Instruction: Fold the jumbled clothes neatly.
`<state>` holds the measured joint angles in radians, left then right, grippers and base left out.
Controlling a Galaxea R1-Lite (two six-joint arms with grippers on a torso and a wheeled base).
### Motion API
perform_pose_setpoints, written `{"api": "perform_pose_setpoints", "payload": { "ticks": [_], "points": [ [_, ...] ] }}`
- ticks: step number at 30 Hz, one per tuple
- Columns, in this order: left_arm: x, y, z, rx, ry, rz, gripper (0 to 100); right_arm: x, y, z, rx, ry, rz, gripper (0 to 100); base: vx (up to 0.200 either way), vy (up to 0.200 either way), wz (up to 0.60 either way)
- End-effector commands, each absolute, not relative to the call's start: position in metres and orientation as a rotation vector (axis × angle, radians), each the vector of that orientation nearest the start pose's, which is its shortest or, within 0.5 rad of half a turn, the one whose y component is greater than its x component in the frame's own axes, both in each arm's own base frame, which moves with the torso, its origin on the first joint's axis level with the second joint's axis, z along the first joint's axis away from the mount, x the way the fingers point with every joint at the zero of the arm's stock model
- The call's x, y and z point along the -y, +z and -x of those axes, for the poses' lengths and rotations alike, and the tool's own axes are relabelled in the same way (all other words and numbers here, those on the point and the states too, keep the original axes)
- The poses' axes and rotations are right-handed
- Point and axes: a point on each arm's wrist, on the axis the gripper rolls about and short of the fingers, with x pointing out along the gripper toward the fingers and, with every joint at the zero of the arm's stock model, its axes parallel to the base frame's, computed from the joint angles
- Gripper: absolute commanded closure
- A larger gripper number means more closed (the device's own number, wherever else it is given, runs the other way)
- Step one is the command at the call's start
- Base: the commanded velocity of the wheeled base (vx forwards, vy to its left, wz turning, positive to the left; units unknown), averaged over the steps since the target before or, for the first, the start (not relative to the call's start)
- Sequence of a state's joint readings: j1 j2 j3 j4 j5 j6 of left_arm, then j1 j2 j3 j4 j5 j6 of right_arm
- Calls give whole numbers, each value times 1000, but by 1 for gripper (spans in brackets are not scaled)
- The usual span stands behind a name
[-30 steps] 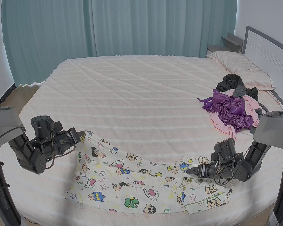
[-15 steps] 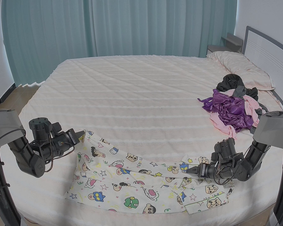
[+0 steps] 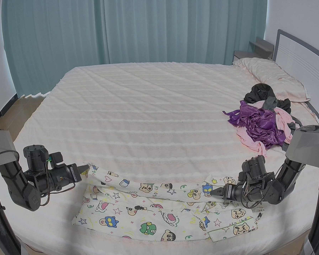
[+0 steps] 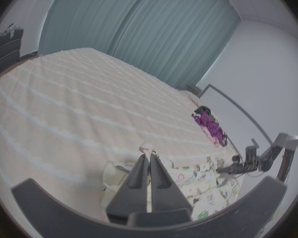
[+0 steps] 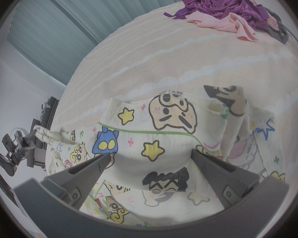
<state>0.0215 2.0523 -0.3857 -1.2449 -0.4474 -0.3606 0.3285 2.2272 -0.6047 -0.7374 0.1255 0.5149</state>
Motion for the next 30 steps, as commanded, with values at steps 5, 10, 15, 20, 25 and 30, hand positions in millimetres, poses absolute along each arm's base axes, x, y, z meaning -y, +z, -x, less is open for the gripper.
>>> {"api": "perform_pose_setpoints", "payload": {
  "ticks": [5, 10, 15, 20, 25, 30],
  "points": [
    [-9, 19, -250, -621, -301, 357, 100, -104, -20, -296, -973, 183, -386, 0, 0, 0, 0],
    [-7, -3, -236, -727, -317, 295, 100, -104, -20, -296, -973, 183, -386, 0, 0, 0, 0],
    [-6, -20, -234, -797, -301, 285, 100, -104, -20, -296, -973, 185, -385, 0, 0, 0, 0],
    [-6, -23, -233, -813, -279, 287, 0, -104, -20, -295, -975, 182, -385, 0, 0, 0, 0],
    [-8, -20, -228, -814, -266, 294, 0, -103, -12, -294, -956, 177, -403, 0, 0, 0, 0],
    [-17, -3, -226, -743, -229, 331, 0, -101, 6, -287, -917, 185, -425, 0, 0, 0, 0]
  ]
}}
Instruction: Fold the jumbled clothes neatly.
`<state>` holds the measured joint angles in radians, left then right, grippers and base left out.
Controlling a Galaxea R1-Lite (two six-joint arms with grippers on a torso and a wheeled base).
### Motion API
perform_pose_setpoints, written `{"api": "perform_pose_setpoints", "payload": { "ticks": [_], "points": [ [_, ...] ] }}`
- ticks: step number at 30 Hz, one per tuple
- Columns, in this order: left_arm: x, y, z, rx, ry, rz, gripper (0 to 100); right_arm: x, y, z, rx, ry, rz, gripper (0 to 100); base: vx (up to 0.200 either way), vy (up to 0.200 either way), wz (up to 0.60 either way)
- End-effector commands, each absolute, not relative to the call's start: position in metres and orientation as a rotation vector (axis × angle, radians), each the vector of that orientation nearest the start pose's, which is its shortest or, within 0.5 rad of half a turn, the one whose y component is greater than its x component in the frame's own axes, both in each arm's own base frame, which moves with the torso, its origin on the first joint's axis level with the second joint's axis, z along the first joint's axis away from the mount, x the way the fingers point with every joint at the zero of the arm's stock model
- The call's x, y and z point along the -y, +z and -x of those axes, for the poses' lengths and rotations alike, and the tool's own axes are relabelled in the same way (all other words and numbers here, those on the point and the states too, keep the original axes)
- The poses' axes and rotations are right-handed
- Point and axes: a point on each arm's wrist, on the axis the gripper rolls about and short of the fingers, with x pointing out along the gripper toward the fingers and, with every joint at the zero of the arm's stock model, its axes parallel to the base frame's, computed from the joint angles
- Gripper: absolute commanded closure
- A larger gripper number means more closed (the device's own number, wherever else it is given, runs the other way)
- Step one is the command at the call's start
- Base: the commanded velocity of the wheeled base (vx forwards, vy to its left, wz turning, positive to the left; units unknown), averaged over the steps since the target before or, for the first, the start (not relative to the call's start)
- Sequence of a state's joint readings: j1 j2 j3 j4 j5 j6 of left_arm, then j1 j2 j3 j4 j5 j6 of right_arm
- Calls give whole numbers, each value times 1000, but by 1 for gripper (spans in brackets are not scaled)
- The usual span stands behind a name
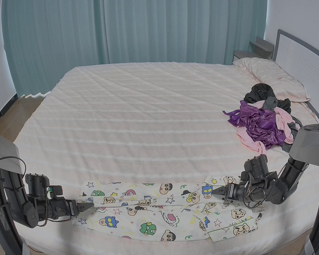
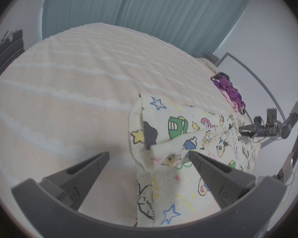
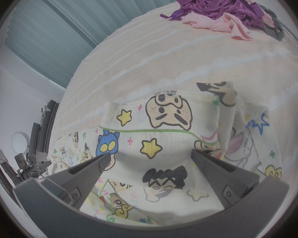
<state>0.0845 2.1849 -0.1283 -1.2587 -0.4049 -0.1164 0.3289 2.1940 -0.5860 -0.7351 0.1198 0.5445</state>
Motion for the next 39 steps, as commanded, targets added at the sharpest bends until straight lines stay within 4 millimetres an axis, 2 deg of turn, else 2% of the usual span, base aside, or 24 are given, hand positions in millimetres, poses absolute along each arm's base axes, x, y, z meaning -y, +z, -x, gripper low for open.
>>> {"api": "perform_pose_setpoints", "payload": {
  "ticks": [1, 4, 5, 7, 11, 13, 17, 21, 27, 29, 39],
  "points": [
    [-17, 4, -228, -714, -216, 367, 0, -100, 9, -284, -913, 185, -427, 0, 0, 0, 0],
    [-18, 28, -238, -609, -189, 495, 0, -98, 12, -278, -912, 187, -428, 0, 0, 0, 0],
    [-18, 28, -238, -609, -189, 495, 0, -98, 12, -278, -912, 187, -428, 0, 0, 0, 0],
    [-17, 46, -254, -541, -185, 579, 0, -96, 13, -272, -920, 185, -428, 0, 0, 0, 0],
    [-17, 60, -269, -537, -183, 619, 0, -94, 13, -265, -935, 181, -430, 0, 0, 0, 0],
    [-17, 63, -280, -592, -166, 648, 0, -93, 12, -264, -937, 179, -430, 0, 0, 0, 0],
    [-11, 62, -294, -713, -147, 663, 0, -93, 9, -264, -949, 179, -430, 0, 0, 0, 0],
    [-1, 51, -300, -819, -147, 664, 0, -94, 10, -264, -953, 163, -467, 0, 0, 0, 0],
    [8, 46, -301, -848, -177, 655, 0, -94, 6, -264, -969, 157, -469, 0, 0, 0, 0],
    [15, 39, -304, -871, -190, 643, 0, -95, 3, -264, -976, 155, -465, 0, 0, 0, 0],
    [15, 31, -308, -885, -197, 604, 0, -96, 1, -264, -983, 160, -460, 0, 0, 0, 0]
  ]
}}
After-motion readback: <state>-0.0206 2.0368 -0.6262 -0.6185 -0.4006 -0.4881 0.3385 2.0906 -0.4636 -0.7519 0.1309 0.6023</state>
